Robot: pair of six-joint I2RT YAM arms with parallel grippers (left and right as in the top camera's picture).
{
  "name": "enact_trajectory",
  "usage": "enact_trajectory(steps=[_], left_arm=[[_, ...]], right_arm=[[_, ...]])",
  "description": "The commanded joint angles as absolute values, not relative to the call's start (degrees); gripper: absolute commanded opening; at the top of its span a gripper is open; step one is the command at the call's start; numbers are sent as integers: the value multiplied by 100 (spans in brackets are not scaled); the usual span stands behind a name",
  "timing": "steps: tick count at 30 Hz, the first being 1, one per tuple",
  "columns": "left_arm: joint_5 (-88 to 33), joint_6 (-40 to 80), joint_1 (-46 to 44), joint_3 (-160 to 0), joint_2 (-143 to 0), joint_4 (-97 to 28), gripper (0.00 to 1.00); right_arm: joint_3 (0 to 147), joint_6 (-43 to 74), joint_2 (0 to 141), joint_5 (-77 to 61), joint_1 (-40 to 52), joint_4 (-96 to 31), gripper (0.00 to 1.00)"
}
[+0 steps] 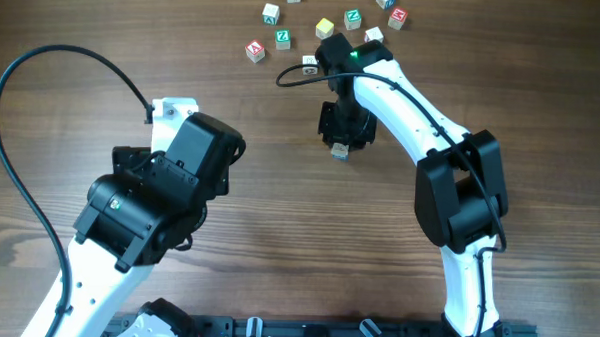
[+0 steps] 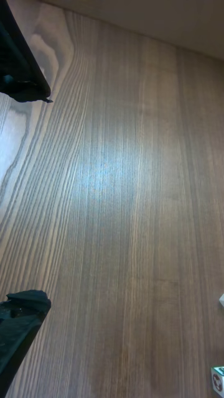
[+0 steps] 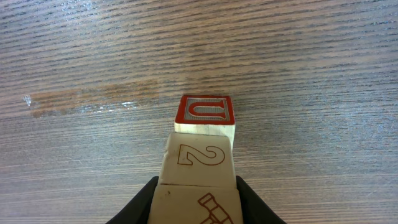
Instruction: Form a tower
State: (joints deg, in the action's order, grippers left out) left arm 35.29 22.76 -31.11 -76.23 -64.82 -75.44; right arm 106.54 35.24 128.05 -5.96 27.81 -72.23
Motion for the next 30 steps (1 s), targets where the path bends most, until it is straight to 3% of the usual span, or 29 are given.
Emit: enact_trajectory(steps=[1, 16, 22, 30], left_arm=[[3542, 2231, -3100, -7618, -6429, -7529, 100], [3542, 2228, -3100, -7618, -6429, -7529, 100], [3542, 2228, -3100, -7618, -6429, -7529, 100], [3542, 2231, -3100, -7618, -6429, -7529, 100]], right_arm=[[10626, 3448, 12903, -580, 2777, -7181, 33], [10626, 3450, 12903, -593, 2563, -7166, 27], [10650, 3444, 12888, -668, 2563, -7293, 11], [10967, 3446, 12691, -670, 2563, -7441, 5]])
